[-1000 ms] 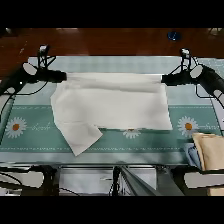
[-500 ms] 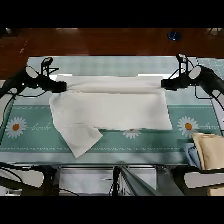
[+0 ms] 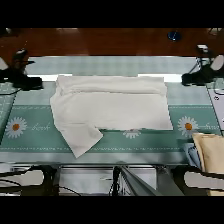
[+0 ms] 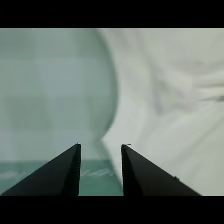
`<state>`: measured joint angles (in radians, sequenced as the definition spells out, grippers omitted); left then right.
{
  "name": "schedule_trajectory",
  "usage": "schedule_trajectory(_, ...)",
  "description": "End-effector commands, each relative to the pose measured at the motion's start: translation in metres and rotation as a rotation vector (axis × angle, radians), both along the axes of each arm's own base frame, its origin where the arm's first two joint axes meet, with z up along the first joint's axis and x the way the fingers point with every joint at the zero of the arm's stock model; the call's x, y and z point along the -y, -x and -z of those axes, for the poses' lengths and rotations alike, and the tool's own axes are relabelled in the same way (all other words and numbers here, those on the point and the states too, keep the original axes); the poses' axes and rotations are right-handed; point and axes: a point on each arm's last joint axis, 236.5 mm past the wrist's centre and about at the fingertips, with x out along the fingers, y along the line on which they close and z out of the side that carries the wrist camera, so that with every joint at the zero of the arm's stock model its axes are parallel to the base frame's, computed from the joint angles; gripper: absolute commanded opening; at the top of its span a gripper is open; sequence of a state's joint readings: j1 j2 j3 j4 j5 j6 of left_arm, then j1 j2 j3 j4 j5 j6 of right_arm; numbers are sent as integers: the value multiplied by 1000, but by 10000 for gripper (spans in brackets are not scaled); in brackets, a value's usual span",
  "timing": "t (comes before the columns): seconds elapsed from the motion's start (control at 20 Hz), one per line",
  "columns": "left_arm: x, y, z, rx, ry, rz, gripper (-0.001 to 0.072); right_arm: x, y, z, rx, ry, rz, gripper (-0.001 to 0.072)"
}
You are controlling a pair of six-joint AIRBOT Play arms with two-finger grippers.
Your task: Fold the shirts.
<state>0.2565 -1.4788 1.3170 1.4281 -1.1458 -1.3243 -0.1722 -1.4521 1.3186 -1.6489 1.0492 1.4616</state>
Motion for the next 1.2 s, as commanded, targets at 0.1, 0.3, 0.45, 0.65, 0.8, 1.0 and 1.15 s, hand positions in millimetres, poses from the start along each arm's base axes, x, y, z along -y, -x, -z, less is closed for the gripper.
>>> schedule_trajectory(0.1,-60,111,-11,-179,59,-253,504,80,115,-2,-297,-27,231,447)
schedule_trajectory(0.3,11,181,34,-372,396,-169,716,31,132,36,-317,-364,207,464)
schedule_trajectory(0.45,52,175,37,-319,598,-171,717,19,133,44,-311,-409,181,464)
schedule_trajectory(0.65,71,185,51,-356,622,-124,716,17,127,43,-286,-417,174,463)
schedule_trajectory(0.8,84,192,67,-389,606,-94,716,16,129,43,-296,-422,173,463)
schedule_trajectory(1.0,106,188,73,-393,643,-40,715,13,134,42,-320,-433,170,462)
schedule_trajectory(1.15,122,185,76,-408,656,-9,715,10,139,42,-341,-444,169,462)
